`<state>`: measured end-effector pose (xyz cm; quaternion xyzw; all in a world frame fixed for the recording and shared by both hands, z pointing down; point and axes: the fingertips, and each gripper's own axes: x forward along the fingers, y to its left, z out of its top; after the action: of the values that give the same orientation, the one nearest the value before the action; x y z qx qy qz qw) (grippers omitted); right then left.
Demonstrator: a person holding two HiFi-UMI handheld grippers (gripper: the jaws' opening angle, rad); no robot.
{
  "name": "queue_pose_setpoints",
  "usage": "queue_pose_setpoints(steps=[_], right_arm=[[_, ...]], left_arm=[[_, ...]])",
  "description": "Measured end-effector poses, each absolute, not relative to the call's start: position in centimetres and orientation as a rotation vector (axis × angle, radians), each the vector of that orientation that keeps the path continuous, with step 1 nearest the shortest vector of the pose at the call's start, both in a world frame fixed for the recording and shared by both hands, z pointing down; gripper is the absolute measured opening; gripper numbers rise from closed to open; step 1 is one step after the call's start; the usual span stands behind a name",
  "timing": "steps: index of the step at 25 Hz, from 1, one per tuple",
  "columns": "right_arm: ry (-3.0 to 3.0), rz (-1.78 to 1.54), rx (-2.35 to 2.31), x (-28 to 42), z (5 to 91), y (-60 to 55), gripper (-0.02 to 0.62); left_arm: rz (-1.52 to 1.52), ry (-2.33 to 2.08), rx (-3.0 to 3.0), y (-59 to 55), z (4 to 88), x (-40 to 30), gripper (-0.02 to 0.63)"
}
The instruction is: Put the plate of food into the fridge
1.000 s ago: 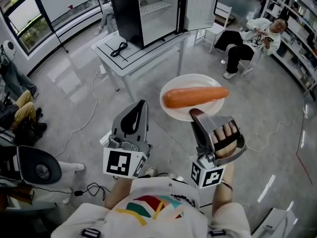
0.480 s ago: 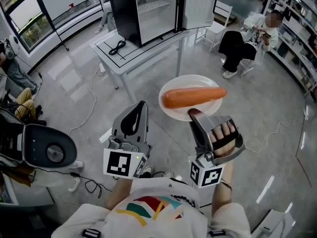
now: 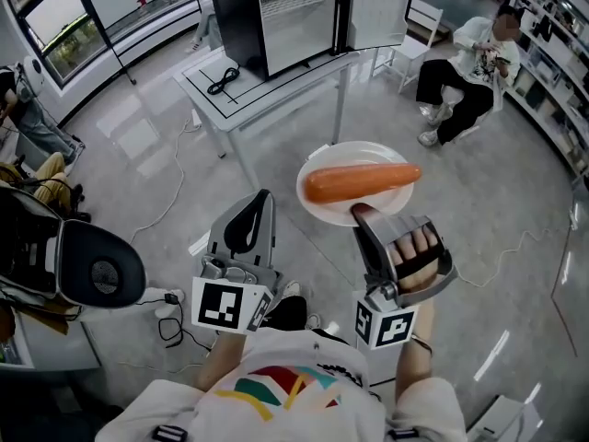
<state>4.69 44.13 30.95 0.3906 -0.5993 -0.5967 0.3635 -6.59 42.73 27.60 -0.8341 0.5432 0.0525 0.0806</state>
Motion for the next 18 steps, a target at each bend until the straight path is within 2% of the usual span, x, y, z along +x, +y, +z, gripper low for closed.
queue_pose_setpoints(steps=[6,18], right_arm=[[-1.552,-1.535,0.994,4.8,31.6,42.1,0.038],[-1.495,-1.543,1.002,6.0,31.1,32.1,0.038]], left_arm=[[0.154,1.628,-2.496,40.5,28.2,-6.2,0.006],[0.242,1.591,-2.512,28.9,28.2,-5.1,0.006]])
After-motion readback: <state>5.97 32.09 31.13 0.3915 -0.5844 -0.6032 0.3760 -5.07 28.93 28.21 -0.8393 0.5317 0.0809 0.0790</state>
